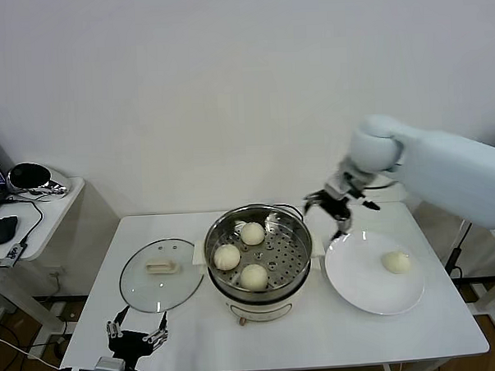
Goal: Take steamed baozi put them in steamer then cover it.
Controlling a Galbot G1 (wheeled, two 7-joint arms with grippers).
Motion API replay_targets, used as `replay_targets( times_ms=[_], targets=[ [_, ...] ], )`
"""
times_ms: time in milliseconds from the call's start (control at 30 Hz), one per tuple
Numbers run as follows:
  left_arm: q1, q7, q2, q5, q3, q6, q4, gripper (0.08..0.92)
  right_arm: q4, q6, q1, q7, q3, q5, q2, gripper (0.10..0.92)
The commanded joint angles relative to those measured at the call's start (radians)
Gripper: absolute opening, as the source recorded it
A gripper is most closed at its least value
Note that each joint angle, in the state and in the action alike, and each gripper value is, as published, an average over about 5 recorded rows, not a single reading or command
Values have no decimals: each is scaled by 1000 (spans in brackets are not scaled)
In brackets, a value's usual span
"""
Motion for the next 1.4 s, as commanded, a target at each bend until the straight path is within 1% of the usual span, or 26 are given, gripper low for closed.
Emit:
replay_targets(
  times_ms=[33,200,433,600,933,1100,1400],
  targets=[
    [6,-9,-1,-32,10,9,-7,823,-78,-272,-277,22,243,-93,-177,823],
    [17,-4,0,-30,9,13,-9,823,-154,-249,-428,22,368,-179,-141,823],
    [15,-2,0,-18,7,14,28,823,-290,-168,-518,52,442,-251,-46,823],
    [9,-1,-3,-10,5,14,54,823,-393,-58,-545,68,471,-331,-1,823],
    [-10,2,2,0,0,15,113,823,-606,191,-565,81,539,-418,111,823],
    [-14,5,1,4,-2,17,121,823,-644,216,-569,84,555,-459,132,823],
    [-22,6,-1,9,2,18,138,823,-655,225,-576,75,562,-504,136,823]
  ],
)
